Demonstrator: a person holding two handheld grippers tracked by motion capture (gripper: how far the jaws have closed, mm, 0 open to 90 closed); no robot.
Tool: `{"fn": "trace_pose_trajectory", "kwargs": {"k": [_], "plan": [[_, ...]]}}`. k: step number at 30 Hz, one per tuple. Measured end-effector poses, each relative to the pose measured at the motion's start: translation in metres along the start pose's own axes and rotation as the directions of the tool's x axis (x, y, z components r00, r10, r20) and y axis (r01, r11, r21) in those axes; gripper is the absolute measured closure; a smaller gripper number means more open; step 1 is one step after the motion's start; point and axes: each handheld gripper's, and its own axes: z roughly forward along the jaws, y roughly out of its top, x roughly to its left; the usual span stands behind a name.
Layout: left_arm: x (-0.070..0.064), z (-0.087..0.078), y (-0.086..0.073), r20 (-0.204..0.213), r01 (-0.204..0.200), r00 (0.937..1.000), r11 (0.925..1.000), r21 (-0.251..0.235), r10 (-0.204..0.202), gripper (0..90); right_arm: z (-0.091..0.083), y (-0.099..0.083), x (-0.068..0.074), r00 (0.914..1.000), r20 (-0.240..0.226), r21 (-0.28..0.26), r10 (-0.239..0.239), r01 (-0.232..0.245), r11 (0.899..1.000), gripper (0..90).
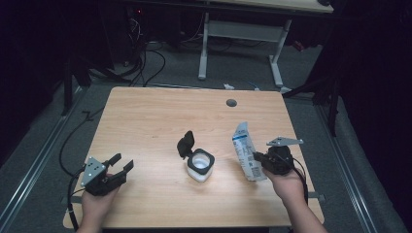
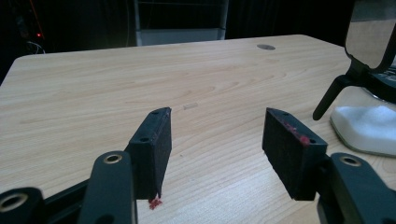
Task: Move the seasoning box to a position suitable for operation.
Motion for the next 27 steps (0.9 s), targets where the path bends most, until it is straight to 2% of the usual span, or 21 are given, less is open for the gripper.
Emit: {"fn": "trace_pose_trajectory", "kwargs": {"k": [3, 7, 8, 13, 18, 22, 24, 27], "plan": [[-0.001, 0.001, -0.002, 0.001, -0.003, 1.0, 1.0, 0.007, 0.003, 42.7, 0.0, -0.004, -0.001, 0.9998, 0.02, -0.04, 0.003, -0.002, 0.999, 90.0], [-0.002, 0.001, -0.004, 0.005, -0.011, 0.9999, 0.9999, 0.013, 0.01, 42.7, 0.001, -0.011, -0.006, 0.9994, 0.011, -0.106, 0.033, -0.031, 0.994, 90.0], [-0.002, 0.001, -0.004, 0.005, -0.011, 0.9999, 0.9999, 0.013, 0.011, 42.6, 0.002, -0.012, -0.007, 0.9995, 0.014, -0.115, 0.027, -0.025, 0.993, 90.0], [-0.002, 0.001, -0.006, 0.003, -0.006, 1.0, 0.9998, 0.017, 0.006, 42.7, 0.006, -0.018, -0.008, 0.9996, 0.014, -0.196, 0.024, -0.02, 0.98, 90.0], [-0.001, 0.001, -0.006, 0.002, -0.007, 1.0, 0.9997, 0.022, 0.007, 42.7, 0.011, -0.022, -0.01, 0.9989, 0.032, -0.282, 0.034, -0.024, 0.959, 90.0], [-0.001, 0.002, -0.007, 0.004, -0.01, 0.9999, 0.9996, 0.026, 0.01, 42.7, 0.017, -0.026, -0.013, 0.9982, 0.021, -0.333, 0.056, -0.045, 0.942, 90.0], [-0.001, 0.002, -0.008, 0.005, -0.006, 1.0, 0.9996, 0.029, 0.006, 42.7, 0.022, -0.028, -0.014, 0.9982, 0.027, -0.355, 0.053, -0.04, 0.934, 90.0], [-0.002, 0.004, -0.011, 0.008, -0.01, 0.9999, 0.9991, 0.04, 0.01, 42.7, 0.028, -0.031, -0.014, 0.9981, 0.018, -0.395, 0.058, -0.046, 0.918, 90.0]]}}
